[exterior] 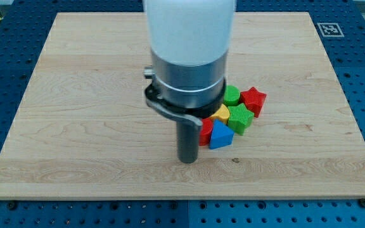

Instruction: Separate group of blocks

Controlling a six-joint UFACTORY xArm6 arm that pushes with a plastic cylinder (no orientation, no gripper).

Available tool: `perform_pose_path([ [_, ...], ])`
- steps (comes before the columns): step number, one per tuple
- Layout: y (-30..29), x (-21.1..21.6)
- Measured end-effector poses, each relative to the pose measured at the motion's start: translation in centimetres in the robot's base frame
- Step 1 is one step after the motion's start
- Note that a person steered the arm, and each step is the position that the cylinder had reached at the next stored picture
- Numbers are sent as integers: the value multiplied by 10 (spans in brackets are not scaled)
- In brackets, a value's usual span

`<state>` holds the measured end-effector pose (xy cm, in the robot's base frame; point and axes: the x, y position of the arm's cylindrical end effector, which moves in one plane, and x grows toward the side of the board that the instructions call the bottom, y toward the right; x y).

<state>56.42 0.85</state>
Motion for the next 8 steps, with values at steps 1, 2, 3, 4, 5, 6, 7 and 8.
perform_pose_path([
  [1, 2, -18],
  [2, 2, -63],
  [3, 6, -46],
  [4, 22, -67],
  [5, 36, -90],
  [6, 38, -64],
  [7, 96, -98],
  [8, 97, -95],
])
